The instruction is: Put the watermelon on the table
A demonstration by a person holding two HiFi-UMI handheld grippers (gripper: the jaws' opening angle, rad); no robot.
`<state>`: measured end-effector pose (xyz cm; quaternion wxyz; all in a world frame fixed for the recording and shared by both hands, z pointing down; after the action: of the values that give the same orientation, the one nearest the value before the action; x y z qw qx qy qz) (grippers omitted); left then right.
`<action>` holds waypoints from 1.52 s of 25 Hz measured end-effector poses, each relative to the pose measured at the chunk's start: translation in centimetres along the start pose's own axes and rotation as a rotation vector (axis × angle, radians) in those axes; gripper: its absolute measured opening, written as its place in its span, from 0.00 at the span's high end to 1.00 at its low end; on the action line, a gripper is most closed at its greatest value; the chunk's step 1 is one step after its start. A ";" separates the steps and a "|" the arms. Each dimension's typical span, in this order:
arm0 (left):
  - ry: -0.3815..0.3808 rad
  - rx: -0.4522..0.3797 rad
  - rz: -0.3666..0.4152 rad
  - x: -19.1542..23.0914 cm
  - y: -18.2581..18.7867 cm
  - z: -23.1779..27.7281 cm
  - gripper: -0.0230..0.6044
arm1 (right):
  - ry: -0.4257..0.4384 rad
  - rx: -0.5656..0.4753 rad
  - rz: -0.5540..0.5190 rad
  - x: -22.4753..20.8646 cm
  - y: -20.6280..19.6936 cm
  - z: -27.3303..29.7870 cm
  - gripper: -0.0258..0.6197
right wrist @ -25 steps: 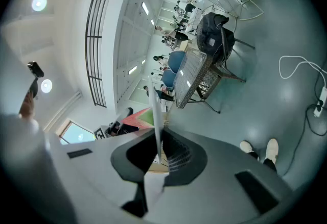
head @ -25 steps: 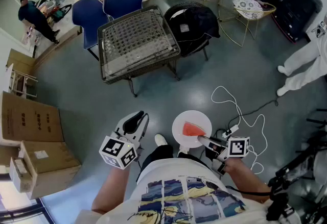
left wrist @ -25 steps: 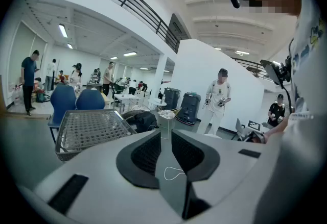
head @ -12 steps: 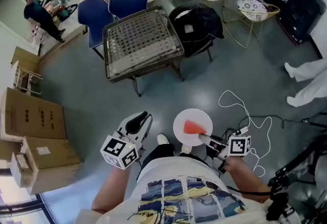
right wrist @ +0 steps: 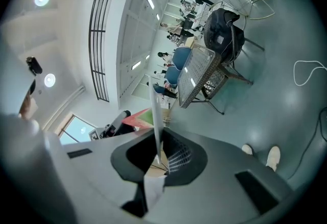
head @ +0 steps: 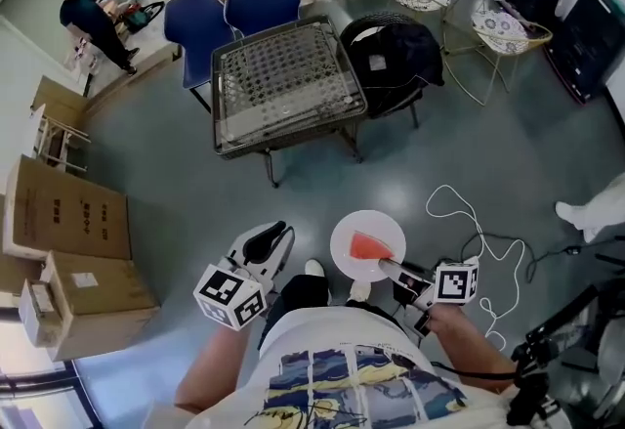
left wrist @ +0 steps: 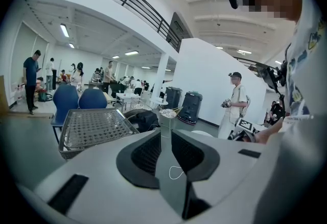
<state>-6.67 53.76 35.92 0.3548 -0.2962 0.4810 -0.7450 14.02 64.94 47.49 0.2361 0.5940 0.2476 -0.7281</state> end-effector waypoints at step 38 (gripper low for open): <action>-0.161 -0.056 -0.050 35.0 4.9 7.6 0.85 | -0.076 -0.121 -0.047 3.3 23.9 33.8 0.92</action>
<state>-19.59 20.01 37.59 0.3652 -0.3768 0.4640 -0.7137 3.35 24.83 48.17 0.2637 0.5448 0.2959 -0.7390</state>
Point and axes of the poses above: the fingertips, and each gripper's own axes: z forward along the fingers, x to its left, y out of its top, the point moved 4 cm from there along -z, backward along the fingers, and after that the axes turned 8 degrees about z, right-handed, at the moved point
